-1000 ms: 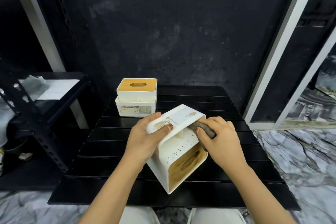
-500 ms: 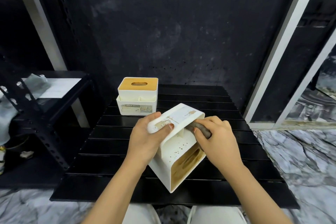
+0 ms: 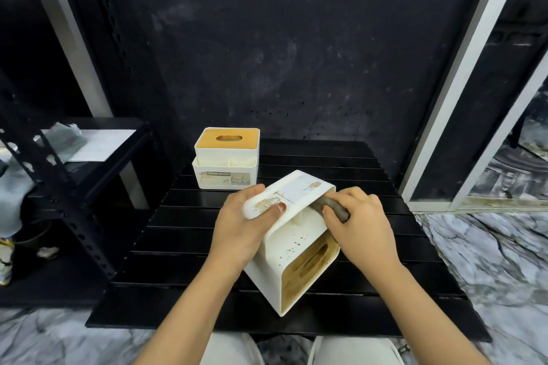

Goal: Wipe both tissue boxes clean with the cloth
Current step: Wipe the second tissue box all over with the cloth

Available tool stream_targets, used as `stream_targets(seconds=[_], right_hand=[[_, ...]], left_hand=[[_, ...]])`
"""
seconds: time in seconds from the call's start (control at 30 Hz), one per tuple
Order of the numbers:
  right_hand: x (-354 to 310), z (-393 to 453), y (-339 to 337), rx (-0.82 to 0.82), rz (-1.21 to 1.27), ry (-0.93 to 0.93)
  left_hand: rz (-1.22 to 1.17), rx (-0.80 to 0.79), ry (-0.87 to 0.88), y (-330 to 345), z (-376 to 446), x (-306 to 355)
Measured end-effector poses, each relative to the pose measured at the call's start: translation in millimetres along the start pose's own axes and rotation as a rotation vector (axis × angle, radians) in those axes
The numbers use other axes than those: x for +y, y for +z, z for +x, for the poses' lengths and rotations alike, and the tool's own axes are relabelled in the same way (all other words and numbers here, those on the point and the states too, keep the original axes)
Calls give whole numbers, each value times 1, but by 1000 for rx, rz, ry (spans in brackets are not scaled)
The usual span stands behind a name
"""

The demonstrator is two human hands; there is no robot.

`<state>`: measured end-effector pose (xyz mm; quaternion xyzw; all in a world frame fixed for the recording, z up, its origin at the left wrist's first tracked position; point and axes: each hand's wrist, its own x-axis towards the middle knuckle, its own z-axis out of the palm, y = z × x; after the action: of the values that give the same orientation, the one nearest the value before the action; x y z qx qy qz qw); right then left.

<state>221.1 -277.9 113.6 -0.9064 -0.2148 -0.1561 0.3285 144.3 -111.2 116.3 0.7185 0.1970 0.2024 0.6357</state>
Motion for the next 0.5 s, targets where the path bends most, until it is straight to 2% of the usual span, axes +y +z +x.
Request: stream_targets(seconds=[0.17,0.4,0.5], right_hand=[[-6,-16,-2,-42,18,-95],[3,2,-4,-37,71,50],[1,-3,-4,-17,32,46]], left_hand=[[-11,-3,-14,1,-1,2],[5,1,-7,2,-2,0],[14,7,-3,3,-3,0]])
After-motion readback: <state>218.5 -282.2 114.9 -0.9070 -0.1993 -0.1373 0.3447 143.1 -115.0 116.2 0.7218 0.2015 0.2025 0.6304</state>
